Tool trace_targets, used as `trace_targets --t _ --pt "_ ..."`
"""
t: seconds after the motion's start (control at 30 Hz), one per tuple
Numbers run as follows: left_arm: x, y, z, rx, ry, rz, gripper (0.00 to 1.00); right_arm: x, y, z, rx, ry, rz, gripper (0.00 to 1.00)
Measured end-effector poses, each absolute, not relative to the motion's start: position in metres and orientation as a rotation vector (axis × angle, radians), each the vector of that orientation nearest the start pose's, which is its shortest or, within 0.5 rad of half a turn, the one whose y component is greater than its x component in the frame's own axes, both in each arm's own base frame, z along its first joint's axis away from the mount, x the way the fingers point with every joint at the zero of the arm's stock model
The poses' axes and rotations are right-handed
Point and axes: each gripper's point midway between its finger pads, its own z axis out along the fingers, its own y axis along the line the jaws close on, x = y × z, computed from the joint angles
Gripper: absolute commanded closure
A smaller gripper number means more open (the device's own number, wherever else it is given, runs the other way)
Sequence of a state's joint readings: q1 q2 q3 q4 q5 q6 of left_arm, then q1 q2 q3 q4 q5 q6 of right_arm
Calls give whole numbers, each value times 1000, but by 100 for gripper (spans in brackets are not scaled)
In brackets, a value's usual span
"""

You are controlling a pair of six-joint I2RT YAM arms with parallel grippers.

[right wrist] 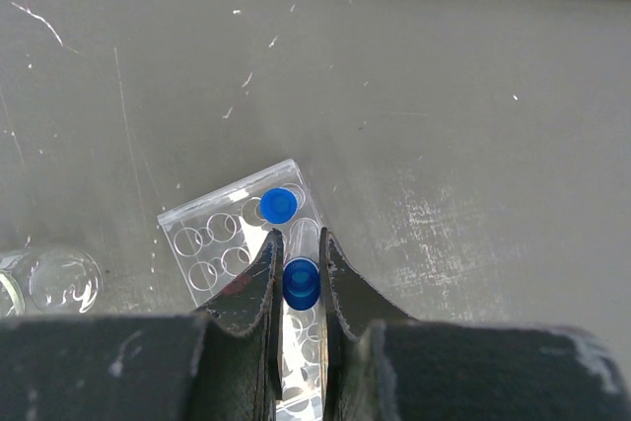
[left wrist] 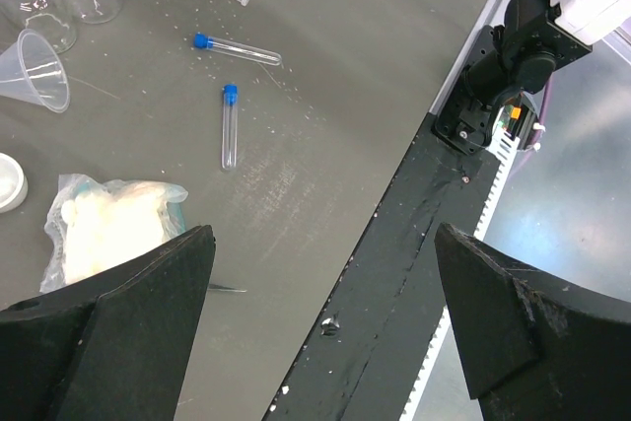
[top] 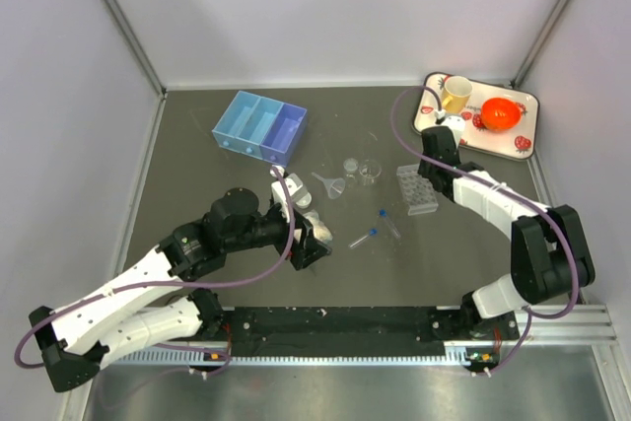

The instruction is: Organize the chemistry lab equipment

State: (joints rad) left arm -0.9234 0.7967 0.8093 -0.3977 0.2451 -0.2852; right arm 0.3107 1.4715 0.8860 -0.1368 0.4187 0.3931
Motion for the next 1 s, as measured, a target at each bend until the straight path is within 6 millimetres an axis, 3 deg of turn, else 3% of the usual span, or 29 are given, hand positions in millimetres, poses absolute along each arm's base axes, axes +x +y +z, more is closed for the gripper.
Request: trace_targets --t 0.07,0.2,0.53,0.9,1.0 --pt "131 -263 238 818 1924 -1008 1 386 64 101 302 2205 -98 98" --pt "131 -263 236 819 1929 -1007 1 386 65 96 298 2218 -104 84" --pt "132 -264 234 822 1938 -1004 1 391 67 100 289 2212 -96 60" --pt "132 -264 234 822 1939 -1004 1 390 67 101 287 2220 -97 57" --pt "131 -263 232 823 1945 -1001 1 386 66 108 288 2214 -92 56"
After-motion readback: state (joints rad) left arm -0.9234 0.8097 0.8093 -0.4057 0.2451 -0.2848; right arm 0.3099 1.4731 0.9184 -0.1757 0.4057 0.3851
